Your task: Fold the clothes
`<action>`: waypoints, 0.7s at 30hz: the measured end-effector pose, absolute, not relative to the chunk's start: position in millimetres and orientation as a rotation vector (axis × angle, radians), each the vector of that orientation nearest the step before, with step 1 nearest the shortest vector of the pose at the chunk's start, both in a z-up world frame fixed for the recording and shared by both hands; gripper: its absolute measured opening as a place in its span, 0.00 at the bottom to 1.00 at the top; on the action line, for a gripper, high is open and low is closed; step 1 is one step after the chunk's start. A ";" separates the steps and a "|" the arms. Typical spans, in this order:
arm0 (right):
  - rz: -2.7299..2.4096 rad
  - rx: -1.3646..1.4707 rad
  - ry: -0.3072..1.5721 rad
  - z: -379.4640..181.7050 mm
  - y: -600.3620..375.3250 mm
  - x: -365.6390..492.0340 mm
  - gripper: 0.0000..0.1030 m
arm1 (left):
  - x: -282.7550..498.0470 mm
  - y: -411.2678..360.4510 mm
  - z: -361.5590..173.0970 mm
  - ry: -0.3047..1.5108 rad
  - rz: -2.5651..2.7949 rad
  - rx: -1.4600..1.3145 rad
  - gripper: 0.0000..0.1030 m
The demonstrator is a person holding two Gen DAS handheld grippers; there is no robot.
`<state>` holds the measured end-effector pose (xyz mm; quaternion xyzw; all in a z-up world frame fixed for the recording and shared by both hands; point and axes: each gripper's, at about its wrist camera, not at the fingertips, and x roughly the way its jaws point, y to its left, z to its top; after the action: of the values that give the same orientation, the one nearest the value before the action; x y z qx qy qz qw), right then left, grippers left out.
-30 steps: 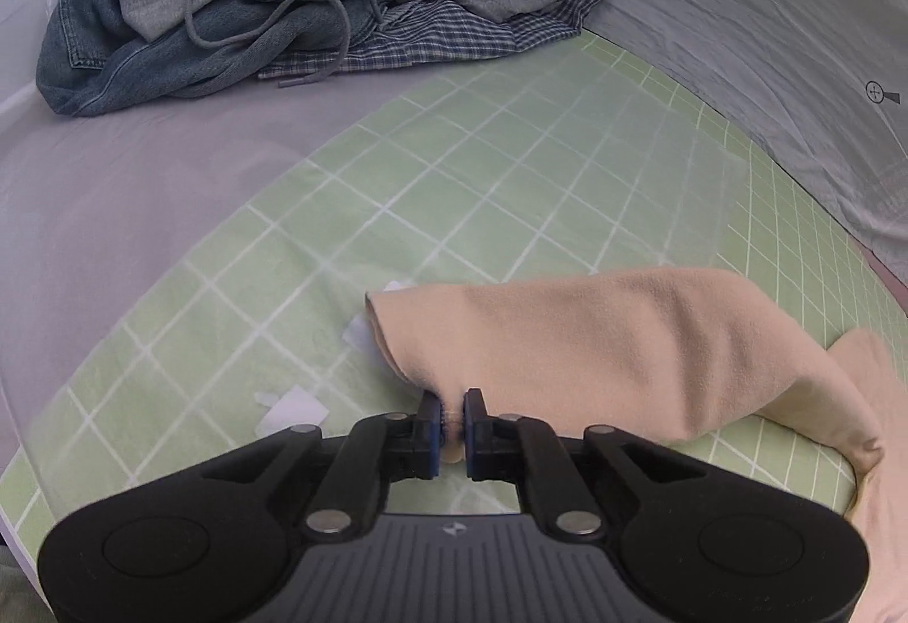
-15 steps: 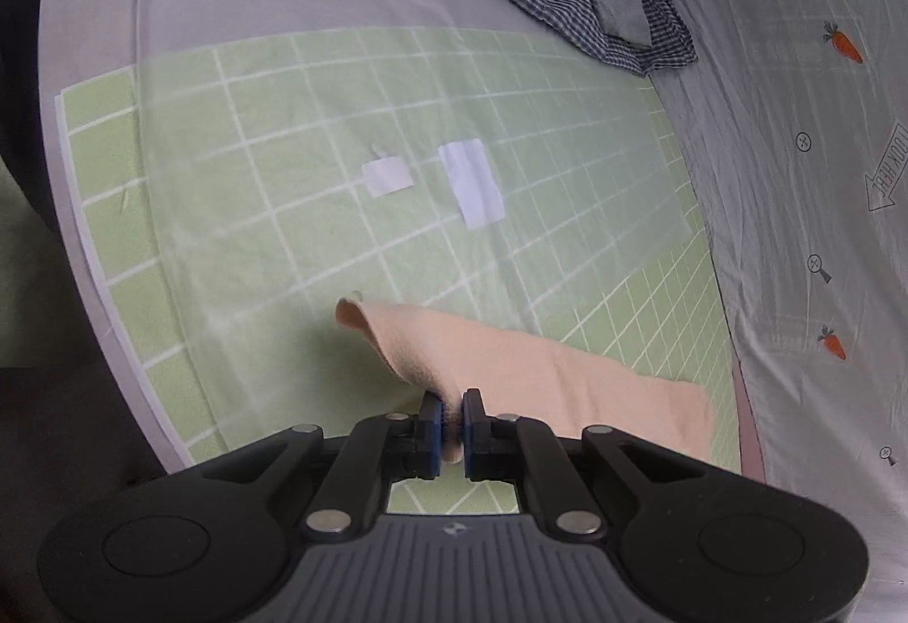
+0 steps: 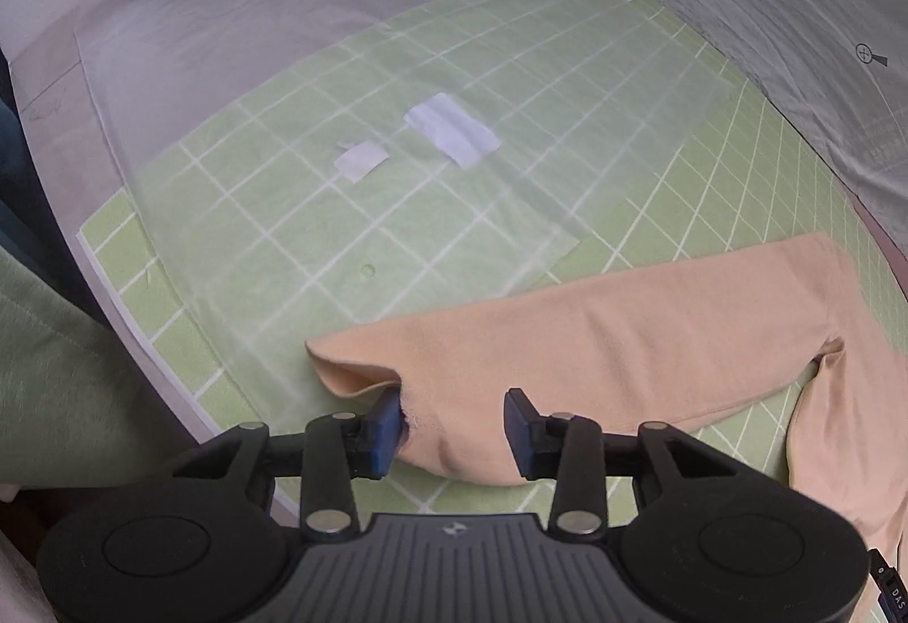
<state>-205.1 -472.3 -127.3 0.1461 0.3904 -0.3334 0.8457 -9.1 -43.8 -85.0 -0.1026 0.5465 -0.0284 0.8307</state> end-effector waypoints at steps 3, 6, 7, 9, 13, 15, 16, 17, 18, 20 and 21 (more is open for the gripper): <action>-0.717 0.284 0.811 -117.4 -491.2 -213.5 1.00 | 1.0 -72.1 -79.5 1.122 -0.099 -0.187 0.50; -0.731 0.260 0.808 -110.6 -512.7 -216.5 1.00 | 17.7 -109.7 -81.3 1.108 -0.143 -0.166 0.50; -0.736 0.254 0.809 -109.3 -522.0 -214.8 1.00 | 23.3 -122.3 -81.9 1.103 -0.158 -0.159 0.50; -0.749 0.242 0.804 -106.9 -537.7 -208.9 1.00 | 34.4 -147.4 -83.1 1.094 -0.188 -0.145 0.50; -0.761 0.234 0.769 -99.7 -569.6 -192.0 0.99 | 56.7 -197.6 -85.5 1.074 -0.246 -0.117 0.51; -0.750 0.227 0.750 -96.6 -584.9 -178.8 0.98 | 67.9 -222.7 -86.7 1.064 -0.275 -0.103 0.52; -0.743 0.222 0.744 -95.5 -592.5 -171.4 0.97 | 73.5 -235.3 -87.3 1.058 -0.290 -0.096 0.53; -0.732 0.216 0.739 -95.0 -600.9 -162.4 0.95 | 79.0 -247.9 -88.0 1.053 -0.305 -0.089 0.55; -0.714 0.205 0.736 -95.1 -611.1 -150.4 0.94 | 86.2 -261.0 -89.3 1.050 -0.320 -0.078 0.59; -0.682 0.186 0.740 -97.1 -630.9 -126.4 0.87 | 104.3 -288.8 -94.0 1.046 -0.355 -0.044 0.60; -0.668 0.179 0.745 -98.6 -640.2 -114.3 0.85 | 113.4 -302.7 -96.4 1.044 -0.373 -0.028 0.60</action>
<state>-114.3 -640.2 -98.6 0.0856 0.3568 -0.3199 0.8735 113.4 -302.7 -96.4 -0.0131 0.4958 -0.1769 0.8501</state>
